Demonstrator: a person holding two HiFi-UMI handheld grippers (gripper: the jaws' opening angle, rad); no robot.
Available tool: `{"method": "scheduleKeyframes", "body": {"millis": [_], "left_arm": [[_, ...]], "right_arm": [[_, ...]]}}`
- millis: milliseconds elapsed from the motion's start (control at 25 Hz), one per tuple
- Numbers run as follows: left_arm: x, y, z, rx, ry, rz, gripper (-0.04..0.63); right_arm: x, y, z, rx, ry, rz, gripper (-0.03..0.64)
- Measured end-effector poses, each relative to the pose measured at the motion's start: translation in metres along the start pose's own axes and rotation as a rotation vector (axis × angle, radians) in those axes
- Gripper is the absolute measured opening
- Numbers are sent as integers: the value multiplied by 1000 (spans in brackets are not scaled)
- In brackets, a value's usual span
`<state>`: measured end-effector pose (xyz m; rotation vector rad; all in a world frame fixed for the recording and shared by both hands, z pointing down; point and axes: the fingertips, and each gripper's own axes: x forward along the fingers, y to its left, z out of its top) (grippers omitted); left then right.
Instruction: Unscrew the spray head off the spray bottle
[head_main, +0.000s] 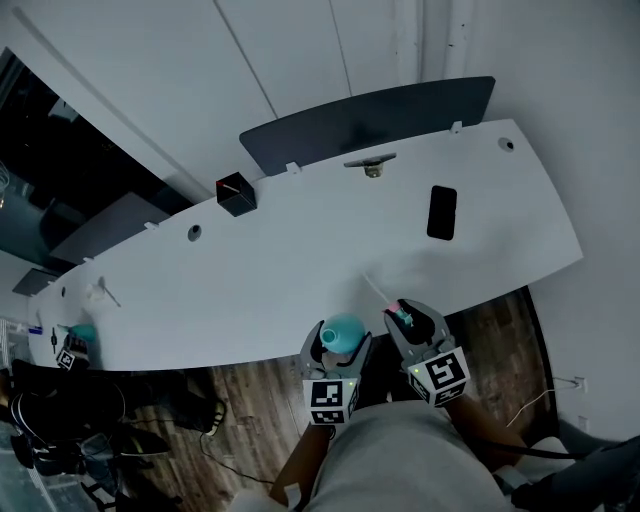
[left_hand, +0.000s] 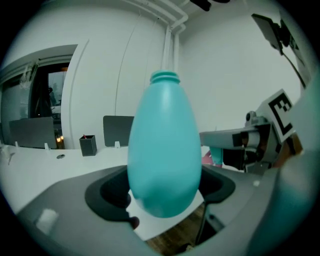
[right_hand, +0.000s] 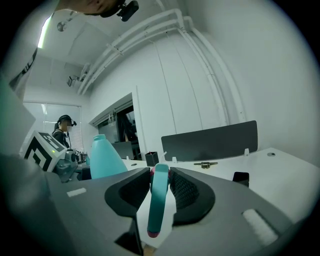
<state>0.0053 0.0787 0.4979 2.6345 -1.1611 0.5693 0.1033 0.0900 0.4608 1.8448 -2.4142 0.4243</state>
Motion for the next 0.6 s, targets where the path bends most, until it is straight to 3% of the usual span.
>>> {"method": "scheduleKeyframes", "body": {"millis": [600], "left_arm": [[2, 17, 1, -8, -13, 4, 400]], "right_arm": [[14, 9, 7, -24, -5, 11, 127]]}}
